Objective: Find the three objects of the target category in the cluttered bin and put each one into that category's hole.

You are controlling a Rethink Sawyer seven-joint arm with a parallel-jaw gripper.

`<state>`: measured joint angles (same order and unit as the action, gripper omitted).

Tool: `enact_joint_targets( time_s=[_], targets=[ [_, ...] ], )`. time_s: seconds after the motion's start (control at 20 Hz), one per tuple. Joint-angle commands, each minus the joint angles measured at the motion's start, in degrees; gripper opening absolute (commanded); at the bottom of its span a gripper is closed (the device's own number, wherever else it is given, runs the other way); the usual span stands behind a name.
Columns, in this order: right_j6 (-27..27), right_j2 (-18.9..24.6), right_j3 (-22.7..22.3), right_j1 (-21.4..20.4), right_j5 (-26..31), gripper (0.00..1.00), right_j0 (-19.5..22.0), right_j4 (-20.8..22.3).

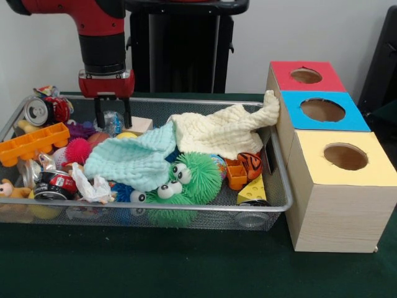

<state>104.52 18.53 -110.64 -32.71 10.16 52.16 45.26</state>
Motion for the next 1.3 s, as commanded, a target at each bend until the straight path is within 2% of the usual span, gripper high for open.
enact_joint_targets(
  time_s=[0.05,0.3,0.45,0.85,1.3],
  targets=[
    [1.20,-0.04,3.28,2.35,-0.92,1.00,-0.30,2.60],
    [-1.00,3.22,-1.20,-3.25,3.84,1.00,2.24,-0.76],
    [-1.47,3.91,-2.34,-4.54,4.65,1.00,2.90,-1.37],
    [-1.37,4.24,-2.92,-4.99,4.53,1.00,3.25,-1.07],
    [1.21,0.74,0.19,-1.53,0.95,1.00,0.54,1.60]
  ],
)
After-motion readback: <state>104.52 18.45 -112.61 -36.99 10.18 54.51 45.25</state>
